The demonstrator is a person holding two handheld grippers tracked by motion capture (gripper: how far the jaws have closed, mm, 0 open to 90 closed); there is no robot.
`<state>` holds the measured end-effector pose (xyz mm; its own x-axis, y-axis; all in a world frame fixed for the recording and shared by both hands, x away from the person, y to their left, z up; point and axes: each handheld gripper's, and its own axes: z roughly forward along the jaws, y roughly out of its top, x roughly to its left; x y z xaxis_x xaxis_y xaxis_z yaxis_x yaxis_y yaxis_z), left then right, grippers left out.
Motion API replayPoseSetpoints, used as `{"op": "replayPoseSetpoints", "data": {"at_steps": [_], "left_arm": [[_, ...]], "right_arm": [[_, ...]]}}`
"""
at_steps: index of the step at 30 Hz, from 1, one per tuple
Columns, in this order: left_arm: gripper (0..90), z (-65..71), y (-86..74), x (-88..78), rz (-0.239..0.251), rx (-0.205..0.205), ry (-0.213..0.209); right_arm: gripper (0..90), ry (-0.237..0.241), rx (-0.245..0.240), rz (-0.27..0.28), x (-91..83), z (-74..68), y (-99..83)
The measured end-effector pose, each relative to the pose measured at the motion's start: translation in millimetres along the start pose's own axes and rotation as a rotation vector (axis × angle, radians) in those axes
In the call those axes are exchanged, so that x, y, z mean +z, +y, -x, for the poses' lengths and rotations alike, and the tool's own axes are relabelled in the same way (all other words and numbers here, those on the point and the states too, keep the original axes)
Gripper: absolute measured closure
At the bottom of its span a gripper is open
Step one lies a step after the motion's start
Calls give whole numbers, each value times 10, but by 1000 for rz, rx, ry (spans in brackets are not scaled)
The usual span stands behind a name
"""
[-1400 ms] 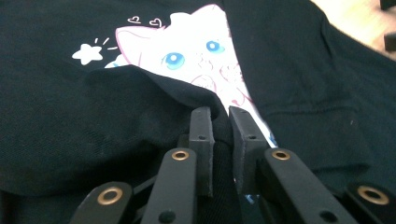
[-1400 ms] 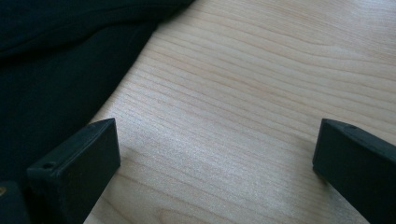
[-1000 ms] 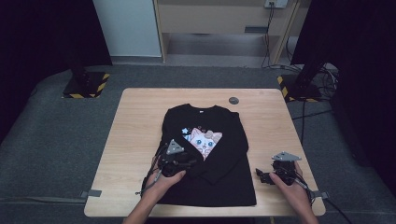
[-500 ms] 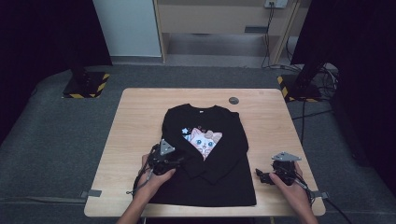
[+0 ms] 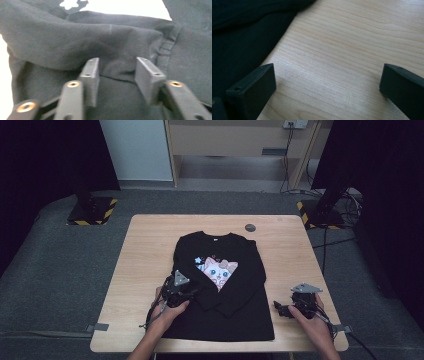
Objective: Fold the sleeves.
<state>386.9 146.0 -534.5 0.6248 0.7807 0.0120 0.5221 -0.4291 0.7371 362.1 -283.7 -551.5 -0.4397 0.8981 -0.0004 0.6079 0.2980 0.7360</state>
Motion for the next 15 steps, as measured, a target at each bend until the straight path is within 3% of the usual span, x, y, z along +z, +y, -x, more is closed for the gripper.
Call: {"op": "replayPoseSetpoints", "data": {"at_steps": [6,13,15], "left_arm": [[858,116,37,10,-17,2,2],[876,104,76,-215,-4,-56,-48],[859,85,72,-250,-74,-50,-112]], "right_arm": [[7,1,-4,1,-1,1,-1],[8,2,-2,0,-2,0,-1],[8,2,-3,0,-2,2,-2]]}}
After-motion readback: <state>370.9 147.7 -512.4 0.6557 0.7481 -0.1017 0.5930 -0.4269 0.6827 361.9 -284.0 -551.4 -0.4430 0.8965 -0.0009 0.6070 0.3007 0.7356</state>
